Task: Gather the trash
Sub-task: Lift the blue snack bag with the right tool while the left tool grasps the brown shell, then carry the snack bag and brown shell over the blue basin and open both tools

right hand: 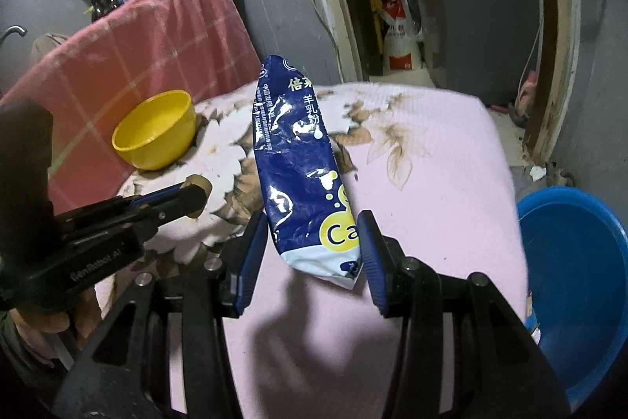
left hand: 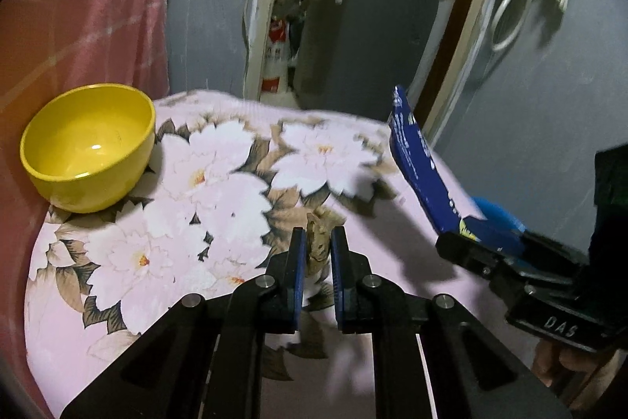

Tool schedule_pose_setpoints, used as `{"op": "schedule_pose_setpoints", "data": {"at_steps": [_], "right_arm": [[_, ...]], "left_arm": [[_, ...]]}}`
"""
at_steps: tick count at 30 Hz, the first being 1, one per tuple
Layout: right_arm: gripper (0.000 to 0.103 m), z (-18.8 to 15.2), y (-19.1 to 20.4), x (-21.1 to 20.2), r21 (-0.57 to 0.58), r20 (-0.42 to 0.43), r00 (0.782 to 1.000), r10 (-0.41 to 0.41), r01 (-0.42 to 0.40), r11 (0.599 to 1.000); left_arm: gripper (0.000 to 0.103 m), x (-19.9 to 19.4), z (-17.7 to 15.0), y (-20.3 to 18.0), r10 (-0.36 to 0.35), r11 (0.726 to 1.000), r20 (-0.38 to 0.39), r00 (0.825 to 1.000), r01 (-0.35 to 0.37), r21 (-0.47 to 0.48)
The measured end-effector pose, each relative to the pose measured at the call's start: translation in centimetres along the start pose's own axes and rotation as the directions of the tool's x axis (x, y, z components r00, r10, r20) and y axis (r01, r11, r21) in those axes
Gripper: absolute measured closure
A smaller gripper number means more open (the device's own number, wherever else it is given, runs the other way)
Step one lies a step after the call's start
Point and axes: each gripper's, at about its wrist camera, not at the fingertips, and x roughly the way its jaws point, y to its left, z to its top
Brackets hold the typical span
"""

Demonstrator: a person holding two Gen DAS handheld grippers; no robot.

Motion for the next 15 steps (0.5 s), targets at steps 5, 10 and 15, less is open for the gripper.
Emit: {"op": "schedule_pose_setpoints", "data": {"at_steps": [5,10,15], "right_arm": [[0.049,0.4,0.6,-2.8,-0.027,0.094,0.995,-0.023,0.026,0.999],[0.049,0.8,0.7,-6.2,-0.030,0.203,0.979,-0.034,0.041,0.999],[0.049,1.2,0.5,-9.5,-0.027,0.307,0.950,-0.053,0.065,0.998]], "left_arm": [[0.093,-2.9,1.0,-1.5,-0.023,1.000,0.113,0.993,0.023,0.001],[0.093,-5.6,2.1,-3.3,-0.045,0.999,0.214,0.976,0.041,0.022],[0.093,-7.8,2.9,-5.4,-0.065,0.997,0.288,0.955,0.053,0.049]]}}
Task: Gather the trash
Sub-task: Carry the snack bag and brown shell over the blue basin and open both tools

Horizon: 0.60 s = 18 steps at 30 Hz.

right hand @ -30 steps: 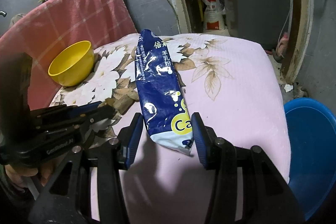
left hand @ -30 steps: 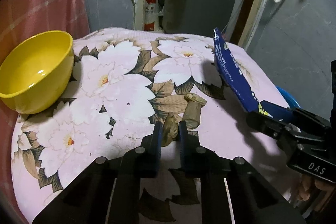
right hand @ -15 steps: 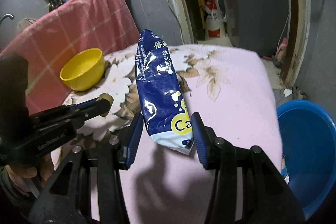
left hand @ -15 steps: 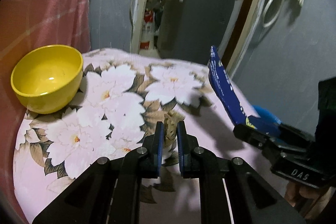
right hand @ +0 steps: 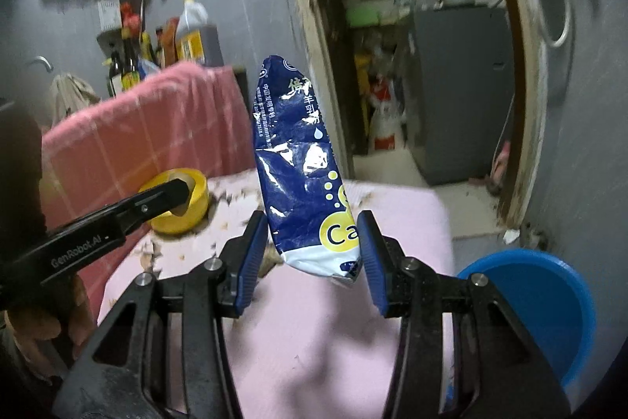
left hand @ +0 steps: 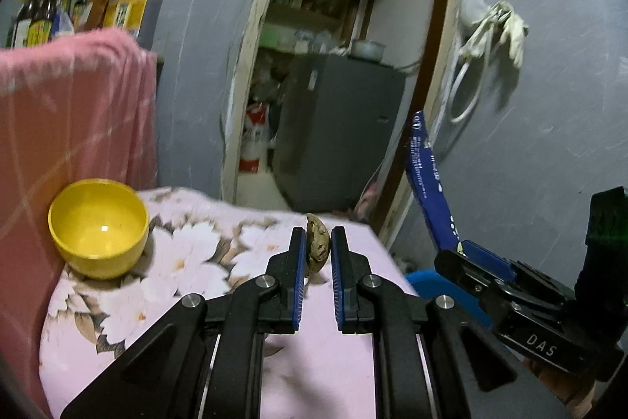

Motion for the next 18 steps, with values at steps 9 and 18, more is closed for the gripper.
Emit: {"op": "schedule_pose_setpoints", "data": {"at_steps": [9,18], "right_arm": [[0.049,1.4,-1.7,-5.5,0.010,0.163,0.985,-0.051,0.050,0.999],[0.049,1.4,-5.9,-9.7,0.054,0.242,0.963,-0.122,0.112,0.992]], "left_arm": [[0.093,-1.2,1.9,-5.0,-0.064,0.996,0.094,0.994,0.058,0.066],[0.093,0.1,2.1,-11.1,-0.148,0.978,0.090,0.985,0.132,0.164]]}}
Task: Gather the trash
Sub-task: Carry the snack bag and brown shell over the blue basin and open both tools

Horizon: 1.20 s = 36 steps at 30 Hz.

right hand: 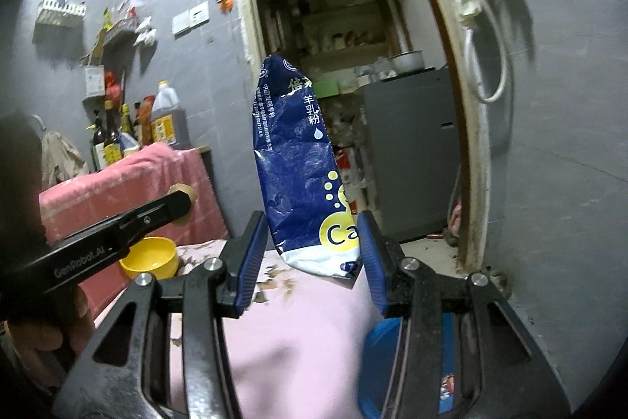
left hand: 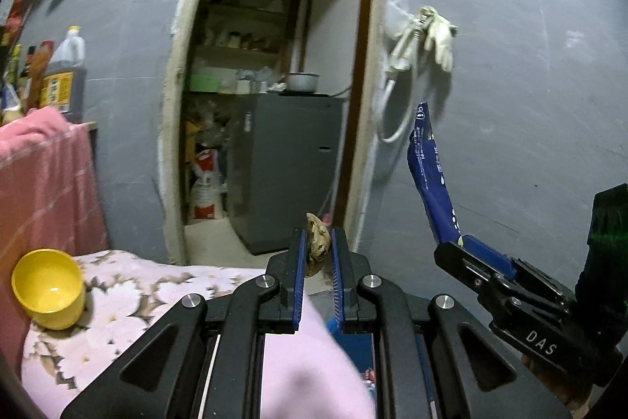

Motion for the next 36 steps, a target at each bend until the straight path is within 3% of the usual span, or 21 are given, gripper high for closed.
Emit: {"op": "schedule_pose_setpoints", "data": {"at_steps": [9,17,31,36], "right_arm": [[0.049,-0.7,-6.2,-1.2,0.056,-0.021,0.996,-0.081,0.082,0.995],[0.049,-3.4,-11.3,-0.3,0.120,-0.090,0.989,-0.117,0.128,0.985],[0.049,-8.1,-15.3,3.2,0.191,-0.208,0.970,-0.129,0.170,0.967],[0.048,-9.2,-15.9,4.4,0.204,-0.257,0.957,-0.132,0.187,0.961]], "left_arm": [[0.093,4.6,-1.2,-4.6,-0.062,0.997,-0.075,0.995,0.065,0.044],[0.093,9.2,-3.4,-7.0,-0.083,0.993,-0.189,0.978,0.097,0.070],[0.093,16.4,-8.3,-7.0,-0.066,0.997,-0.394,0.917,0.079,0.017],[0.088,17.9,-9.9,-6.8,-0.058,0.997,-0.473,0.879,0.077,0.019]]}}
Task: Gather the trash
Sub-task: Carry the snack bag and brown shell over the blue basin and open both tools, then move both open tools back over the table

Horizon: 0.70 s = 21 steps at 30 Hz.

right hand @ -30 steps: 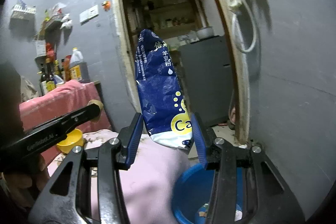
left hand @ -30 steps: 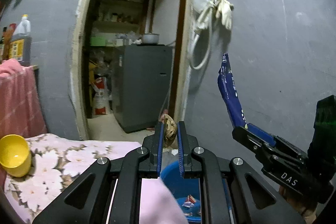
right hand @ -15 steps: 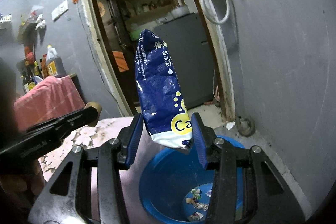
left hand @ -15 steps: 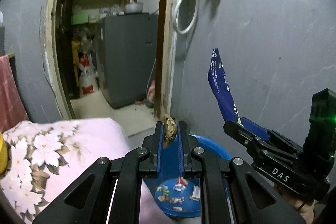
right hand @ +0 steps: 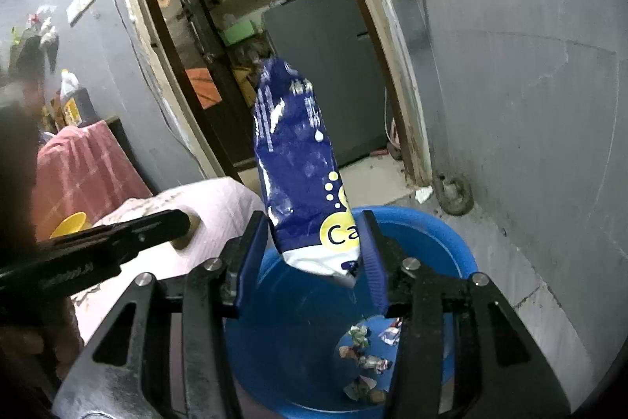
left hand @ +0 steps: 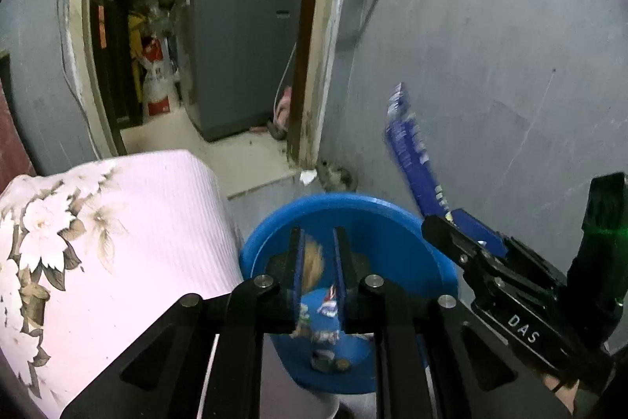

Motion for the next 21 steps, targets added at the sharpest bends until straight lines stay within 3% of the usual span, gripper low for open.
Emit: {"op": "schedule_pose_setpoints", "data": {"at_steps": [2,21], "right_arm": [[0.048,-0.2,-0.2,0.5,0.006,-0.017,1.000,-0.005,0.005,1.000],[0.047,0.1,0.2,0.0,-0.001,-0.003,1.000,-0.014,0.014,1.000]], "left_arm": [[0.084,0.4,-0.4,0.1,0.003,1.000,-0.010,1.000,-0.003,0.002],[0.084,-0.9,-0.6,0.9,0.014,1.000,0.014,1.000,-0.014,-0.023]]}}
